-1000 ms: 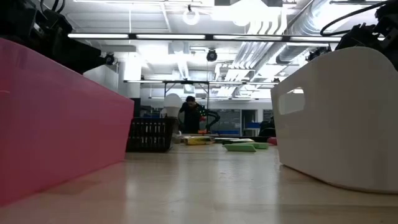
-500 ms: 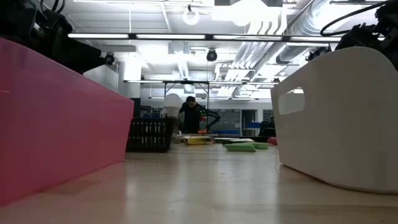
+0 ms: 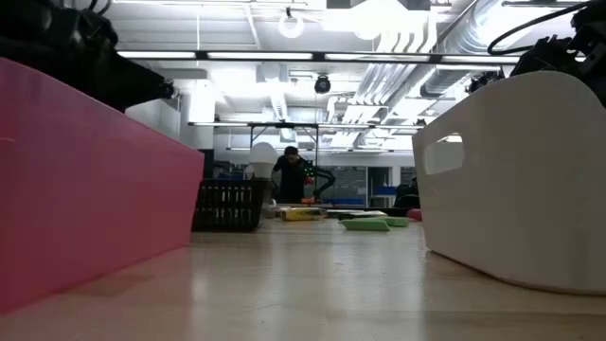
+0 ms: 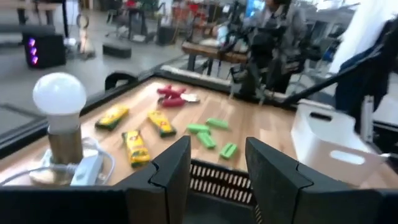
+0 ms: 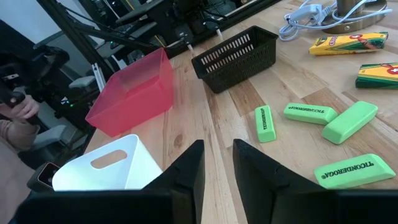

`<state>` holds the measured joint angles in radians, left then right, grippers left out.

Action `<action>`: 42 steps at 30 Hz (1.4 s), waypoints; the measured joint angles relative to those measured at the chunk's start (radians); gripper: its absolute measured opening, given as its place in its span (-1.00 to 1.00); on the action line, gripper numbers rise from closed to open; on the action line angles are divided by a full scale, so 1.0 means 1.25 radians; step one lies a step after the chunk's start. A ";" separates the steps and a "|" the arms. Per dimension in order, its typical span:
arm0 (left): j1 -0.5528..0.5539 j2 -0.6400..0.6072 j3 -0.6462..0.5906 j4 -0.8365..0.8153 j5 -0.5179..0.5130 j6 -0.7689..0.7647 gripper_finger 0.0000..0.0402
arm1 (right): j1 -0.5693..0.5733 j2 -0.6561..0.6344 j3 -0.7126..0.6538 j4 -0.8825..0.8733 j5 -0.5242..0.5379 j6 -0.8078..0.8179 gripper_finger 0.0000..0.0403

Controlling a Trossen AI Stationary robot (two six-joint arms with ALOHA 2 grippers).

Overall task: Pick & Place School Supplies
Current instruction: Put the yellow crayon box into the pink bin

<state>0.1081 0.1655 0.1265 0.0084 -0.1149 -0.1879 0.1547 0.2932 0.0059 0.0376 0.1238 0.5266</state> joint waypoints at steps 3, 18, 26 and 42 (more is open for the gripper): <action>0.000 0.091 0.047 -0.001 -0.021 -0.004 -0.25 | 0.000 0.000 0.000 0.000 0.000 0.000 -0.64; 0.008 0.623 0.374 -0.050 -0.063 -0.066 -0.25 | 0.000 0.000 0.000 0.000 0.000 0.000 -0.64; 0.040 0.823 0.552 -0.177 -0.064 -0.094 -0.25 | 0.000 0.000 0.000 0.000 0.000 0.000 -0.64; 0.078 1.111 0.782 -0.246 -0.064 -0.159 -0.25 | 0.000 0.000 0.000 0.001 -0.001 0.000 -0.64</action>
<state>0.2054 1.5540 1.1042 -0.2995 -0.1945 -0.3872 0.1547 0.2932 0.0059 0.0391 0.1219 0.5262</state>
